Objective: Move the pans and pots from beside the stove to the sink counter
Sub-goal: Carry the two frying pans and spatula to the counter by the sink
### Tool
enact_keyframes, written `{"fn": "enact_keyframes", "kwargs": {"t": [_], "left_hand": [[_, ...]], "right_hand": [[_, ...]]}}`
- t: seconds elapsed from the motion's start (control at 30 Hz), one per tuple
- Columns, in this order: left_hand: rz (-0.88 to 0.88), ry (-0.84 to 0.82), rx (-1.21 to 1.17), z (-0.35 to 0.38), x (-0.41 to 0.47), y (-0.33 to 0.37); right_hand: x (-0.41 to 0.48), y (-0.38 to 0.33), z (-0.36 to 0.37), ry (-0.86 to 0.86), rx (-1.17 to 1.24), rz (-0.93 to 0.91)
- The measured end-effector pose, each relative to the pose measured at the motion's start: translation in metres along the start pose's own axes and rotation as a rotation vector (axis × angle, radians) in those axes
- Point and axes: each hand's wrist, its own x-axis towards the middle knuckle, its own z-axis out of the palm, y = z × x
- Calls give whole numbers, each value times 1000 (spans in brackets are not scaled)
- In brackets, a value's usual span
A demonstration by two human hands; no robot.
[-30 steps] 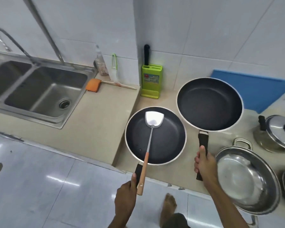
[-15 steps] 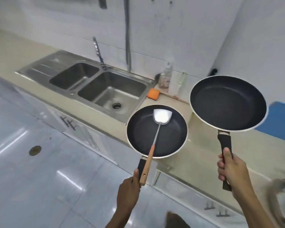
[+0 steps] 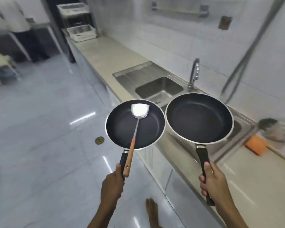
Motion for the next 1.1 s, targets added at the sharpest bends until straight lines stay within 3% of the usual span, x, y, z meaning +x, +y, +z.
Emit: {"fn": "enact_keyframes", "kwargs": {"t": [0.27, 0.43, 0.6, 1.1], "left_hand": [[-190, 213, -82, -83, 175, 46], [-305, 263, -96, -116, 278, 71], [-247, 267, -104, -146, 401, 98], [-28, 108, 11, -224, 812, 244]], "right_hand": [[159, -86, 162, -201, -53, 24], [243, -125, 250, -252, -73, 9], [326, -154, 347, -270, -65, -2], [548, -269, 620, -60, 23, 73]]}}
